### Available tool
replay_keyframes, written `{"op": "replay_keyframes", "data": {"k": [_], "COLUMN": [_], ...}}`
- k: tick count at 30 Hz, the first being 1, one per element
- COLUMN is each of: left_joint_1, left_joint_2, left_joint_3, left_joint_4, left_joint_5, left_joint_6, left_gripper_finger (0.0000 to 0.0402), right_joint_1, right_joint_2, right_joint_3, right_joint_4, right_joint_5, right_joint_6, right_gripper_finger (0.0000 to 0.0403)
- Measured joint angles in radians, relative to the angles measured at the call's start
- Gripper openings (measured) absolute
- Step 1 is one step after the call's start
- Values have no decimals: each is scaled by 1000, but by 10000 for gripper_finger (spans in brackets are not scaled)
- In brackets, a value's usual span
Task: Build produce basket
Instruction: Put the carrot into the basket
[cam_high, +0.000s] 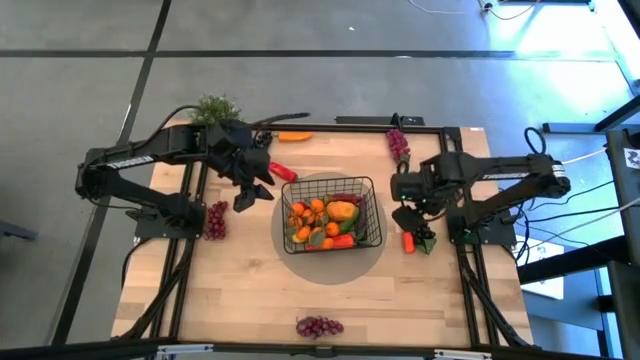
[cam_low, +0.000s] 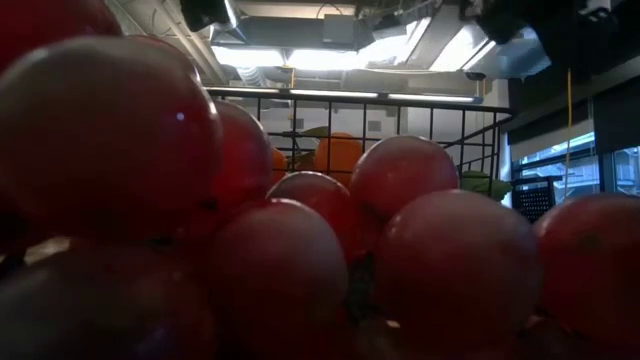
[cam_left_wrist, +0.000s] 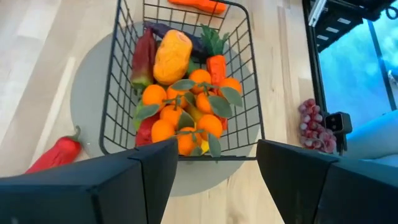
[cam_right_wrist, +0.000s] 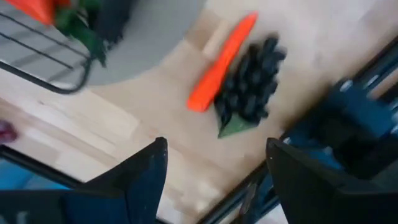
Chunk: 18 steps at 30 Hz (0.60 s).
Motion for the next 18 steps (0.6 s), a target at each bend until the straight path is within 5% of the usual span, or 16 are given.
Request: {"op": "replay_keyframes", "data": {"k": [6,18], "left_joint_1": [8,7], "left_joint_2": [0,1], "left_joint_3": [0,0], "left_joint_4": [1,2], "left_joint_5": [0,0], "left_joint_6": [0,1], "left_gripper_finger": [208,208], "right_joint_1": [-3,-71], "right_joint_2": [0,6], "right_joint_3": [-159,-464], "right_joint_4": [211,510], "right_joint_5": [-71,-3], "right_joint_6": [30,30], "right_gripper_finger": [257,257]}}
